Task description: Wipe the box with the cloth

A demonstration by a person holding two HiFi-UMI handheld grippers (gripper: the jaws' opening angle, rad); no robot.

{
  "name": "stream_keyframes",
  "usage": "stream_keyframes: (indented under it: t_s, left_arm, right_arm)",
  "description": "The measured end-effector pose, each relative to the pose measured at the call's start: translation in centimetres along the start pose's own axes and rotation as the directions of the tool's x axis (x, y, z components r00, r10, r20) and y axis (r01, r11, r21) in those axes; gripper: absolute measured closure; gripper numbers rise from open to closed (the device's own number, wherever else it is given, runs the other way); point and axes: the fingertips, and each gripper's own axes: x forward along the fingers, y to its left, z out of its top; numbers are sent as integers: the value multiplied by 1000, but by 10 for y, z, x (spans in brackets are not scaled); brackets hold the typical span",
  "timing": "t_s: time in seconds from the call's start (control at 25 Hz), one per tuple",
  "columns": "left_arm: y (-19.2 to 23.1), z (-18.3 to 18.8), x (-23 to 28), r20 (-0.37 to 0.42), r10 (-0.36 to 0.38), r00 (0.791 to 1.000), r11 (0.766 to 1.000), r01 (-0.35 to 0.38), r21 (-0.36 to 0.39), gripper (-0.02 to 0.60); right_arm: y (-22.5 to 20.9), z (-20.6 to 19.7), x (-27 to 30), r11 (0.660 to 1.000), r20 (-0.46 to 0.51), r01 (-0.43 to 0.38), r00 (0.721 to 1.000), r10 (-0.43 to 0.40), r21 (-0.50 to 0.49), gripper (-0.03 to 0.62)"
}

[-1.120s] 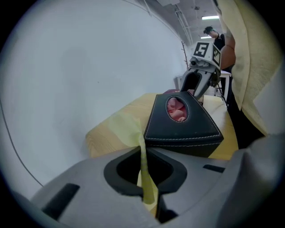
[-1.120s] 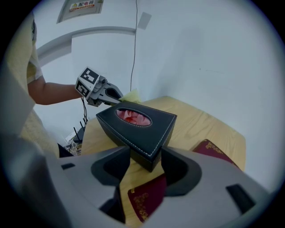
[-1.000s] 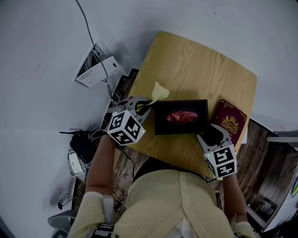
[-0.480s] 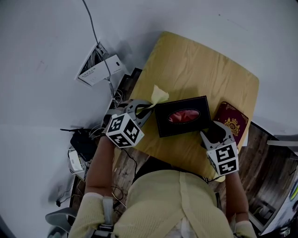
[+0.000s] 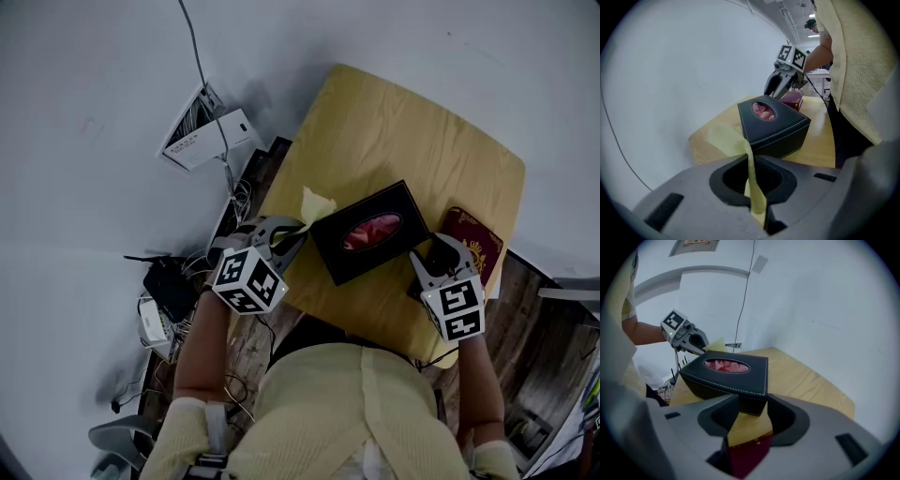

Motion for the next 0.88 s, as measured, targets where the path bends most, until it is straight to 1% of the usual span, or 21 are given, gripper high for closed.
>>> stream_keyframes:
  t_s: [0.16, 0.2, 0.28, 0.36, 0.48, 0.6, 0.76, 0.88]
  left_arm:
    - [-15, -2, -7, -2, -15, 1000, 1000, 15, 5, 552]
    - [-20, -2, -9, 1, -22, 1000, 1000, 22, 7, 552]
    - [-30, 1, -10, 9, -37, 999, 999, 37, 10, 552]
    - [-39, 5, -10, 16, -47, 999, 999, 47, 16, 552]
    - [-51, 9, -10, 28, -65, 997, 998, 65, 18, 552]
    - [-62, 14, -10, 41, -89, 995, 996, 88, 27, 552]
    - [-79, 23, -8, 64, -125, 990, 992, 122, 44, 552]
    - [-87, 28, -7, 87, -132, 987, 991, 130, 30, 552]
  right_arm:
    - [-7, 7, 7, 1000, 17, 18, 1000, -18, 4, 399]
    - [-9, 8, 10, 1000, 24, 20, 999, -21, 13, 409]
    - [-12, 12, 15, 999, 42, 29, 999, -30, 36, 469]
    - [-16, 17, 21, 998, 60, 41, 997, -44, 53, 505]
    - [-20, 24, 27, 996, 79, 49, 995, -55, 75, 522]
    - [-22, 30, 31, 996, 92, 59, 994, -65, 71, 537]
    - [-26, 33, 35, 995, 101, 66, 992, -74, 81, 543]
    - [-28, 34, 36, 994, 101, 69, 992, -78, 88, 545]
